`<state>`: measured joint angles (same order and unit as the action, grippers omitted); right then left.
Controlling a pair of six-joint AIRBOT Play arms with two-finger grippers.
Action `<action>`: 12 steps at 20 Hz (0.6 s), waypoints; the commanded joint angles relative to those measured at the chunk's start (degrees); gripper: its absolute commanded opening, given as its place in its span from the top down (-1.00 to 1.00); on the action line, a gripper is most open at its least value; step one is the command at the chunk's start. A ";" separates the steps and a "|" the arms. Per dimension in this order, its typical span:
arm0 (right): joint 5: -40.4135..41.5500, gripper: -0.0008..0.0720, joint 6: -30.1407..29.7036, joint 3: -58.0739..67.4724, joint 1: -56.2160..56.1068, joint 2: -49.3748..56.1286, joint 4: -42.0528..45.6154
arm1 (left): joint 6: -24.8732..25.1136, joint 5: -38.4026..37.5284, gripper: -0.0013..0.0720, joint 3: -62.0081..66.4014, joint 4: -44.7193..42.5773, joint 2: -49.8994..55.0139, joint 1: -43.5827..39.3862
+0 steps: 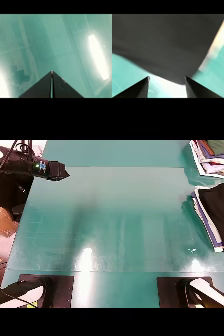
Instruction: Fold the shirts.
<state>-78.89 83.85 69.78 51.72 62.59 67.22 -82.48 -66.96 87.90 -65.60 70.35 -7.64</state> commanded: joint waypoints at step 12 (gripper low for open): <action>11.43 0.60 -0.39 11.30 -50.93 1.14 -10.05 | -0.02 0.50 0.89 0.02 0.02 0.00 0.00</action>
<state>-69.73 83.46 80.66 8.54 63.02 57.39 -82.48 -66.48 87.90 -65.58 70.35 -7.64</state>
